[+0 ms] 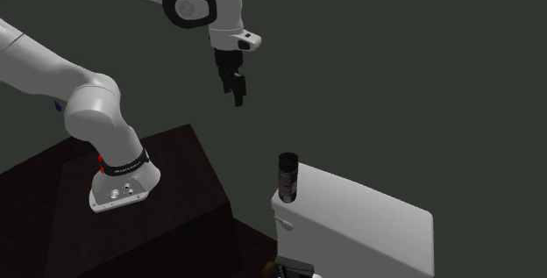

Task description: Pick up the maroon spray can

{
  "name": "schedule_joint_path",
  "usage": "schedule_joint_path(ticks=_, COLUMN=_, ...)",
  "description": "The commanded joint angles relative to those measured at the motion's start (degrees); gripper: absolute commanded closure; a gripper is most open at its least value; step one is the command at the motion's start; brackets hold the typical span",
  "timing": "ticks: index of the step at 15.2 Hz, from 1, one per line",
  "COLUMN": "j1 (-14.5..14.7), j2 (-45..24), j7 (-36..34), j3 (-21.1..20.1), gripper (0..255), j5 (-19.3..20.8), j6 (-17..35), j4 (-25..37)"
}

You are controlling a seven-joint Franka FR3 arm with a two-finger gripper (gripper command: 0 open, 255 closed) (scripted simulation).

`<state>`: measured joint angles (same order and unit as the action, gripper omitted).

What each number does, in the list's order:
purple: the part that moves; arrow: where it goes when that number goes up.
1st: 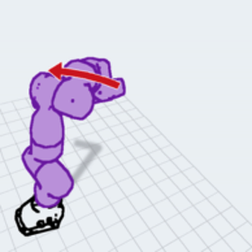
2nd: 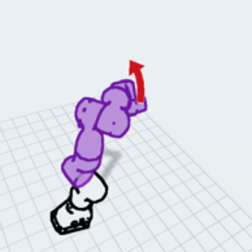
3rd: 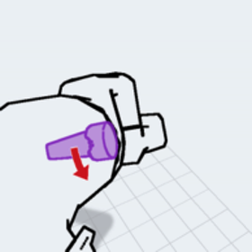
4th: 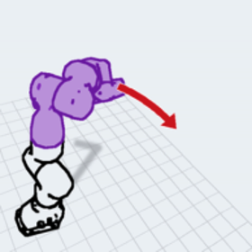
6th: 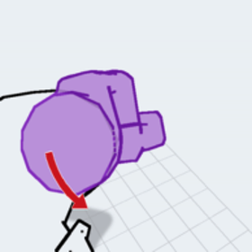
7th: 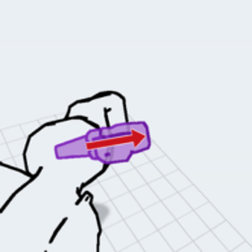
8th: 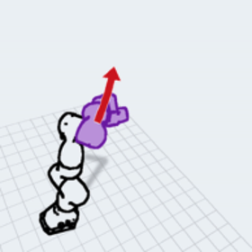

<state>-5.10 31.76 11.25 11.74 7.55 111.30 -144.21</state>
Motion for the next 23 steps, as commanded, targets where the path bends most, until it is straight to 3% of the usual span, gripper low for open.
schedule_joint_path(ticks=1, j1=-0.6, j2=-2.8, j7=1.6, j3=1.8, gripper=0, j5=0.6, j6=4.0, j4=-0.3)
schedule_joint_path(ticks=9, j1=-2.0, j2=-17.2, j7=9.1, j3=9.1, gripper=0, j5=-0.4, j6=18.9, j4=1.8)
schedule_joint_path(ticks=13, j1=-2.1, j2=-25.7, j7=14.6, j3=12.4, gripper=0, j5=-4.2, j6=25.3, j4=4.8)
schedule_joint_path(ticks=17, j1=-2.9, j2=-34.9, j7=21.6, j3=14.2, gripper=0, j5=-11.0, j6=30.4, j4=9.1)
schedule_joint_path(ticks=23, j1=-3.6, j2=-39.2, j7=24.4, j3=13.6, gripper=0, j5=-14.6, j6=34.5, j4=8.8)
